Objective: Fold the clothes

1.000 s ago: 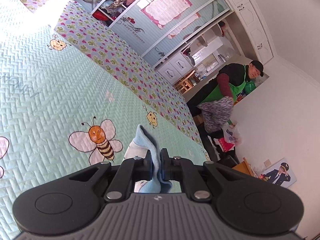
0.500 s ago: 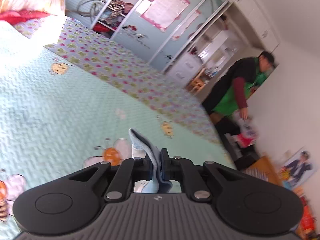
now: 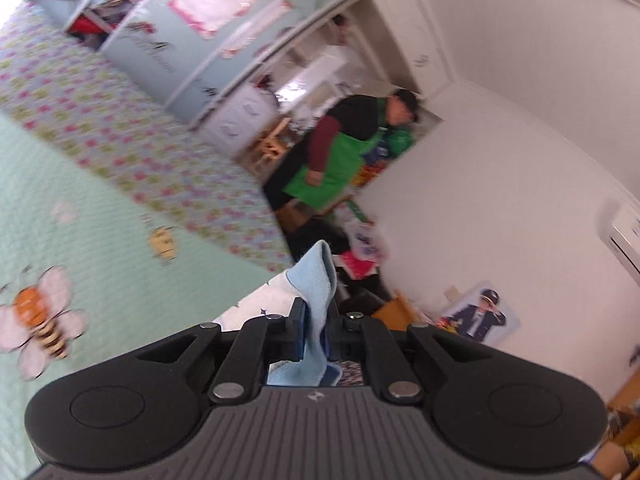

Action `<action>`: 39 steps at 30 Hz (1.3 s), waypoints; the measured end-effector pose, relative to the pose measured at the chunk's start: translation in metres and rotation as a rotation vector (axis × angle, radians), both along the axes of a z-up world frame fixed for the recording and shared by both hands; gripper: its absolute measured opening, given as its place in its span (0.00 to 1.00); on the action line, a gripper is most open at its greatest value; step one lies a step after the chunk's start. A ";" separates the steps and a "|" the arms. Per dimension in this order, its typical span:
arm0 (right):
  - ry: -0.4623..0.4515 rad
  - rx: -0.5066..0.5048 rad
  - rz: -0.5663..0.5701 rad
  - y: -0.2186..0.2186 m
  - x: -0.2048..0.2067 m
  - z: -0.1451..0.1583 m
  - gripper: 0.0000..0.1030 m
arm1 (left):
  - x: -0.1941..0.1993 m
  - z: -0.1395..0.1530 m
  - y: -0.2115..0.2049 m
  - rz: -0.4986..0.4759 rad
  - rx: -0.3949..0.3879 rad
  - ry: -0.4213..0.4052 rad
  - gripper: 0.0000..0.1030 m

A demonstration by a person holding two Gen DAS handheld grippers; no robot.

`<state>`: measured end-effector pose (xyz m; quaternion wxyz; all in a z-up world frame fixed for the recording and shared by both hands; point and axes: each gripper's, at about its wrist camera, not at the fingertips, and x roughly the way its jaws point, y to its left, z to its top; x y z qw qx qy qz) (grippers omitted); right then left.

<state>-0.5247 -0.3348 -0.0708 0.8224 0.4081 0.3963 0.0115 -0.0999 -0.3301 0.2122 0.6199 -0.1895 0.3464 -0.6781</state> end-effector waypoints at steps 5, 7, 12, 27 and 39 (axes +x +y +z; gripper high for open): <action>-0.006 -0.021 0.006 0.001 -0.002 0.000 0.43 | -0.029 0.027 -0.019 -0.009 0.011 -0.139 0.05; -0.012 -0.020 0.008 0.001 -0.002 -0.001 0.43 | -0.023 0.015 -0.013 0.023 0.043 -0.148 0.05; -0.029 0.001 0.011 0.000 -0.001 -0.003 0.43 | 0.018 -0.049 0.030 0.177 0.171 -0.115 0.05; -0.207 0.028 -0.162 -0.080 0.016 0.040 0.49 | 0.051 -0.232 0.108 0.278 0.395 0.245 0.48; -0.276 0.105 -0.327 -0.085 0.062 0.015 0.59 | 0.038 -0.303 0.052 0.406 0.408 0.493 0.56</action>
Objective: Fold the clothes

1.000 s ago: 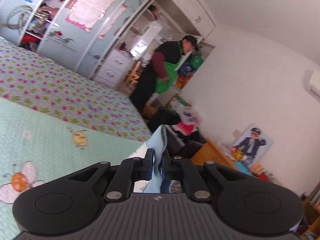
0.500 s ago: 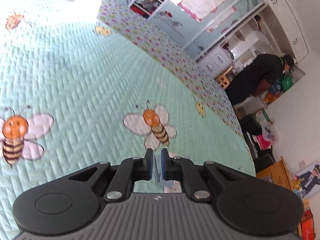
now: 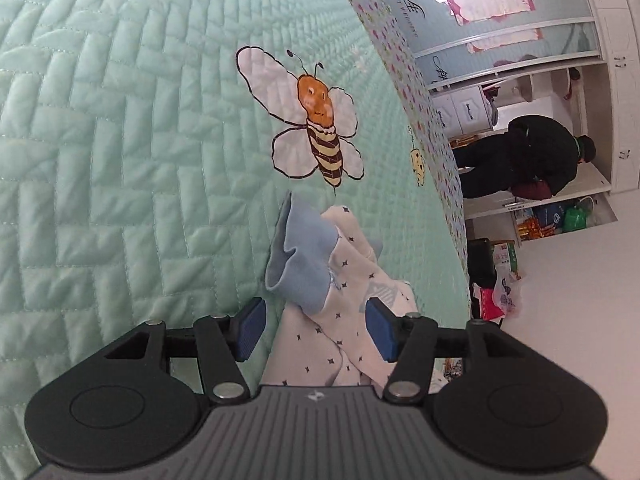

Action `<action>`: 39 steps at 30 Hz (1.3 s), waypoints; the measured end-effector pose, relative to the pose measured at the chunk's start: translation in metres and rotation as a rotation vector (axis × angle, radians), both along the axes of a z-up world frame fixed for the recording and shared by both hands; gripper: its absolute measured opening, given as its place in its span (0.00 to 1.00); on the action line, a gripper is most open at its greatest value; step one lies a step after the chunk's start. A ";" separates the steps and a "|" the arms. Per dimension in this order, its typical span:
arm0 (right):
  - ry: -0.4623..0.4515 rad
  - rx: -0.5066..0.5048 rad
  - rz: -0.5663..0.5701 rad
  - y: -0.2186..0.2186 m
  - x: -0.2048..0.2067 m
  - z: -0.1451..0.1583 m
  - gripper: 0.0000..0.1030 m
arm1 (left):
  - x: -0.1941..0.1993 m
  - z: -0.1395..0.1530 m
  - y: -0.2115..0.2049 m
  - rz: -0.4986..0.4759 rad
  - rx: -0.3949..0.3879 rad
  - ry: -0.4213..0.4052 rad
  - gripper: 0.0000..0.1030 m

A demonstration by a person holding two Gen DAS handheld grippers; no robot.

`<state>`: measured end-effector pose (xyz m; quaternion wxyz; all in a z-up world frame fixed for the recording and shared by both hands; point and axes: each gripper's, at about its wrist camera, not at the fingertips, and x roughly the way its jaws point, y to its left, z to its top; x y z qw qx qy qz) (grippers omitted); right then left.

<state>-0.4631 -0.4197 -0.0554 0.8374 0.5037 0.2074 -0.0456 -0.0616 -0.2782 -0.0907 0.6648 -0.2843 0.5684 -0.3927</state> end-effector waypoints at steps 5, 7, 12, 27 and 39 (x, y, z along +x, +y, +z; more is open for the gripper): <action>0.027 -0.008 -0.026 -0.002 -0.003 -0.007 0.59 | 0.004 -0.004 -0.009 0.049 -0.013 -0.025 0.21; 0.034 -0.015 -0.038 -0.005 -0.003 -0.006 0.59 | 0.005 -0.006 -0.011 0.045 0.000 -0.031 0.06; 0.009 -0.102 -0.115 -0.029 -0.007 0.011 0.59 | 0.004 0.034 0.014 0.033 -0.138 -0.154 0.05; 0.252 -0.421 -0.132 -0.148 0.126 -0.019 0.65 | 0.027 0.077 0.086 0.148 -0.239 -0.244 0.05; 0.281 -0.490 -0.016 -0.140 0.148 -0.014 0.03 | 0.027 0.088 0.117 0.259 -0.250 -0.342 0.05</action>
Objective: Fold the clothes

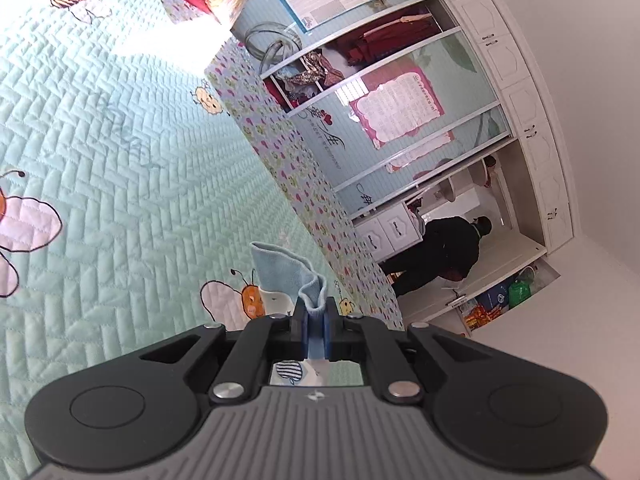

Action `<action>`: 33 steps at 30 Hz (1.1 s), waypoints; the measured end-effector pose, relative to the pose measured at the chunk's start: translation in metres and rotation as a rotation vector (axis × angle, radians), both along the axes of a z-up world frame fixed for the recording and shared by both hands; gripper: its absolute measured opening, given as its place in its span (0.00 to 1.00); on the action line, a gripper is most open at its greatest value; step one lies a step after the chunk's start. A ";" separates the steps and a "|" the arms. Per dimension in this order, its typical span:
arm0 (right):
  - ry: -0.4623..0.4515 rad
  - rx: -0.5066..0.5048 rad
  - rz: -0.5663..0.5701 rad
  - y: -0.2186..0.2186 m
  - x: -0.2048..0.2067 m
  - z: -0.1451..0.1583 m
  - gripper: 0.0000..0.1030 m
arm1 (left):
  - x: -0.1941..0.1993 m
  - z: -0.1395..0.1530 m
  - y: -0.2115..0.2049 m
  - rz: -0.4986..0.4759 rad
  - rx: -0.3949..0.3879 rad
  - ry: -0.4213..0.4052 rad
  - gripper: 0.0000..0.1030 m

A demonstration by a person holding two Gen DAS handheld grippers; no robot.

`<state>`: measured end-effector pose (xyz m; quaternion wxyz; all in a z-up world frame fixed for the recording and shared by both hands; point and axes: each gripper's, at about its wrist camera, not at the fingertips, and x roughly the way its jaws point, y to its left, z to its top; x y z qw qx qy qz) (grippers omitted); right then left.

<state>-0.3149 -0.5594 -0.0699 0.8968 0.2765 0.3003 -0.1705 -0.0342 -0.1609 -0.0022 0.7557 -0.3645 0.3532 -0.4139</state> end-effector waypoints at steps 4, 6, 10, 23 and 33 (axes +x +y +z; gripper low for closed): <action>-0.026 0.034 -0.043 -0.004 -0.003 -0.009 0.04 | -0.001 -0.009 0.019 0.086 0.036 -0.008 0.05; -0.050 0.075 -0.071 -0.010 -0.005 -0.014 0.03 | 0.005 -0.017 0.024 0.125 0.085 -0.013 0.05; -0.121 0.209 -0.119 -0.021 -0.015 -0.021 0.09 | 0.002 -0.030 0.037 0.152 0.094 0.039 0.05; -0.167 0.346 -0.084 0.092 -0.077 -0.001 0.22 | -0.032 -0.029 0.055 0.084 0.012 0.090 0.05; -0.090 0.443 -0.158 0.092 -0.075 -0.028 0.01 | -0.042 0.054 0.025 -0.073 -0.148 -0.080 0.05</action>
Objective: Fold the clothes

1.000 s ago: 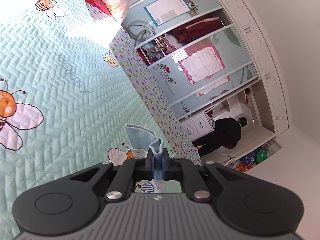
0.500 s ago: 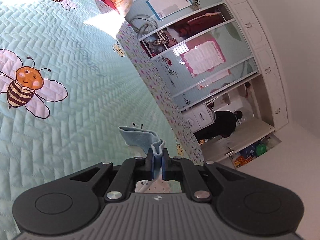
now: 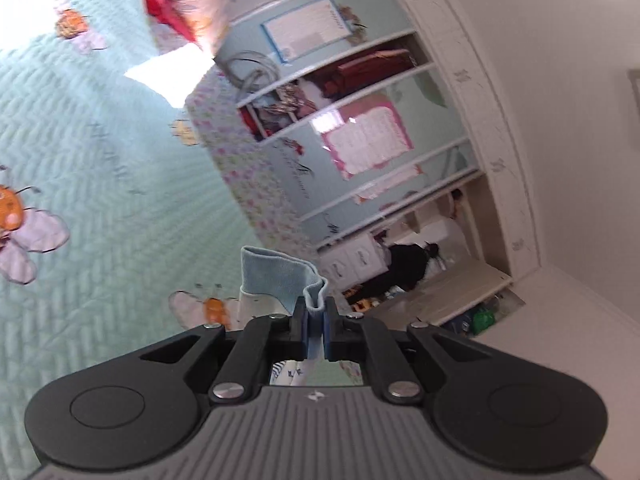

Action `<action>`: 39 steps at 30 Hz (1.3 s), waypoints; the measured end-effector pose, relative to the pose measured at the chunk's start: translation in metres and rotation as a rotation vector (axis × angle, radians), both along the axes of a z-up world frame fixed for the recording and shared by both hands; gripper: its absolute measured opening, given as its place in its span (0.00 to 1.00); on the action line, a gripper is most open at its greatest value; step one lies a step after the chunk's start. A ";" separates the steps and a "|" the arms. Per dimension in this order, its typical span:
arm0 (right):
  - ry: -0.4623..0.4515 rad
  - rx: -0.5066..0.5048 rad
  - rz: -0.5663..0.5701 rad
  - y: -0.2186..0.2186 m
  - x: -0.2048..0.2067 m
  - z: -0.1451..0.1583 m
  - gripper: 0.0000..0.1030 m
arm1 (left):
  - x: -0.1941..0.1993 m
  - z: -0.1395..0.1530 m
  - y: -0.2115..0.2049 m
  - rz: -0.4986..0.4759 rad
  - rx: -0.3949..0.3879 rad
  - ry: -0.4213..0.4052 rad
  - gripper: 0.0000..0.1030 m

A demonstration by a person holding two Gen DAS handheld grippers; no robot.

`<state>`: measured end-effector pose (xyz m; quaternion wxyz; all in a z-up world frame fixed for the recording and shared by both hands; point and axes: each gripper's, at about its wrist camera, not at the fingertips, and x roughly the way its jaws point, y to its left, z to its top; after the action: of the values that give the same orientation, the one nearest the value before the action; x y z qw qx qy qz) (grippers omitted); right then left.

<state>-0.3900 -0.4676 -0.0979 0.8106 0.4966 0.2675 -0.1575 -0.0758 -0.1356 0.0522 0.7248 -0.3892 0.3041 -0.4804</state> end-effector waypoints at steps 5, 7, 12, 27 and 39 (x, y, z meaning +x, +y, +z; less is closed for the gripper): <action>-0.150 0.164 -0.076 0.006 -0.041 -0.006 0.32 | -0.087 0.060 -0.067 -0.539 0.098 -0.428 0.05; -0.197 0.197 -0.096 0.015 -0.064 -0.007 0.38 | -0.143 0.055 -0.096 -0.825 0.225 -0.581 0.06; -0.223 0.256 -0.143 0.040 -0.114 -0.019 0.40 | -0.210 -0.029 -0.122 -1.064 0.595 -0.699 0.06; -0.289 0.160 -0.029 0.073 -0.140 0.003 0.50 | -0.169 -0.069 -0.080 -0.854 0.505 -0.311 0.56; -0.313 0.228 0.009 0.062 -0.114 -0.001 0.57 | -0.189 -0.091 -0.115 -0.833 0.621 -0.316 0.45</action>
<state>-0.5036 -0.4054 -0.0988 0.7813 0.6026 0.1566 -0.0435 -0.2652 -0.2503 -0.0392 0.5907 0.0739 0.4475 -0.6673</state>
